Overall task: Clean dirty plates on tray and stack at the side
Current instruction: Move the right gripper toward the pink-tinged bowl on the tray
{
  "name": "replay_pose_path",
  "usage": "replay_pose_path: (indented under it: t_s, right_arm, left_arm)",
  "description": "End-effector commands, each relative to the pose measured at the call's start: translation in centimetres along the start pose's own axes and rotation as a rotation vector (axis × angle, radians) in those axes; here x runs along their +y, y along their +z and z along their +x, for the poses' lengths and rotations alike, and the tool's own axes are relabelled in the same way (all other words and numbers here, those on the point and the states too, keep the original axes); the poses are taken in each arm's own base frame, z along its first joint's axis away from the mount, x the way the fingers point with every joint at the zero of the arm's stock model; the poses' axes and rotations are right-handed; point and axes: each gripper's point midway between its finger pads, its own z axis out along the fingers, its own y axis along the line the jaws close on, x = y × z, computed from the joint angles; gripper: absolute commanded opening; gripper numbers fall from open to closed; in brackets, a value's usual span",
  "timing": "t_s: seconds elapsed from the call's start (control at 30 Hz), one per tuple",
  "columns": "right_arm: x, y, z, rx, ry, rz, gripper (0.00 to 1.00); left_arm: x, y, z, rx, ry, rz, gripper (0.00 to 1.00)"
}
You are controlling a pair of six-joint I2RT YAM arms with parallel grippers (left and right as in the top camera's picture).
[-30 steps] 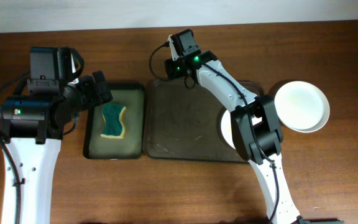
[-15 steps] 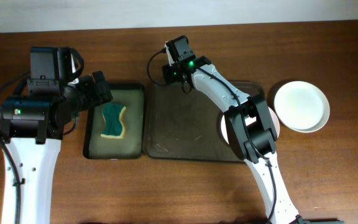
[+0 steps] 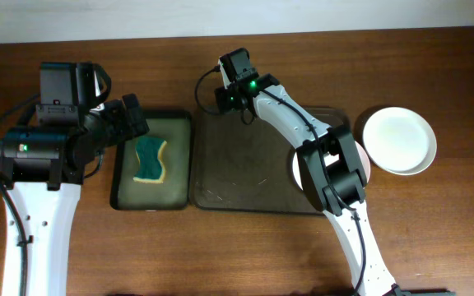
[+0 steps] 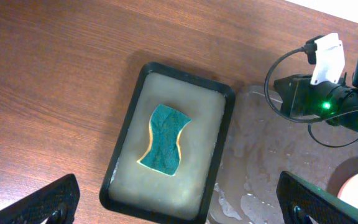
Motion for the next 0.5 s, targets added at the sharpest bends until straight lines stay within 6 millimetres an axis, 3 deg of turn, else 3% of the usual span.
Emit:
replay_pose_path:
  t_s: [0.0, 0.3, 0.37, 0.47]
  right_arm:
    - [2.1, 1.3, 2.4, 0.067, -0.007, -0.034, 0.04]
    - [3.4, 1.2, 2.6, 0.071, -0.002, -0.069, 0.04]
    - [3.4, 0.7, 1.8, 0.053, -0.003, -0.071, 0.04]
    - [3.0, -2.4, -2.0, -0.023, 0.007, -0.074, 0.15]
  left_arm:
    - [-0.3, -0.2, -0.2, -0.005, 0.010, 0.011, 1.00]
    - [-0.3, -0.2, -0.2, -0.005, 0.010, 0.011, 1.00]
    - [-0.3, -0.2, -0.2, -0.005, 0.010, 0.011, 1.00]
    - [-0.3, -0.2, -0.2, -0.005, 0.010, 0.011, 0.99]
